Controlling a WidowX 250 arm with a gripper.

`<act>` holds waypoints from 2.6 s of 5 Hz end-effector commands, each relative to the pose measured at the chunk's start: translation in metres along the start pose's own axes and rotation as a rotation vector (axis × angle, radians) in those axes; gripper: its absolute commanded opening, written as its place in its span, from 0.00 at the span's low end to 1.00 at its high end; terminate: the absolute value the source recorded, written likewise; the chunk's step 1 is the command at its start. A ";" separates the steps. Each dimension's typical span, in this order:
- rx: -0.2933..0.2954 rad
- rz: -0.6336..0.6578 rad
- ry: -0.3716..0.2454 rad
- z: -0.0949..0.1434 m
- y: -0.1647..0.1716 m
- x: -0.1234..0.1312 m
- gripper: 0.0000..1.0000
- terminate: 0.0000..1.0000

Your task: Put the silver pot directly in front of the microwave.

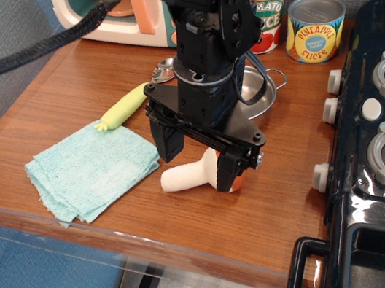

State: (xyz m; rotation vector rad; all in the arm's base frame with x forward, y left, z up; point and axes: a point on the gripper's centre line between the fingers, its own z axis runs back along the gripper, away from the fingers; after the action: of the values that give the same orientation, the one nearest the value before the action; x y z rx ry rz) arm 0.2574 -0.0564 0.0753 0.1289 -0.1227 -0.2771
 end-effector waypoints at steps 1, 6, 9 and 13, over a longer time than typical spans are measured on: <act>0.000 0.000 0.000 0.000 0.000 0.000 1.00 0.00; -0.017 0.130 -0.010 -0.018 0.011 0.133 1.00 0.00; -0.034 0.131 0.073 -0.063 0.016 0.120 0.00 0.00; -0.090 0.169 -0.121 0.014 0.045 0.126 0.00 0.00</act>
State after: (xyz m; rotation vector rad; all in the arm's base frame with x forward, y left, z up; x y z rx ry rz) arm 0.3847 -0.0540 0.0807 0.0127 -0.1569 -0.1221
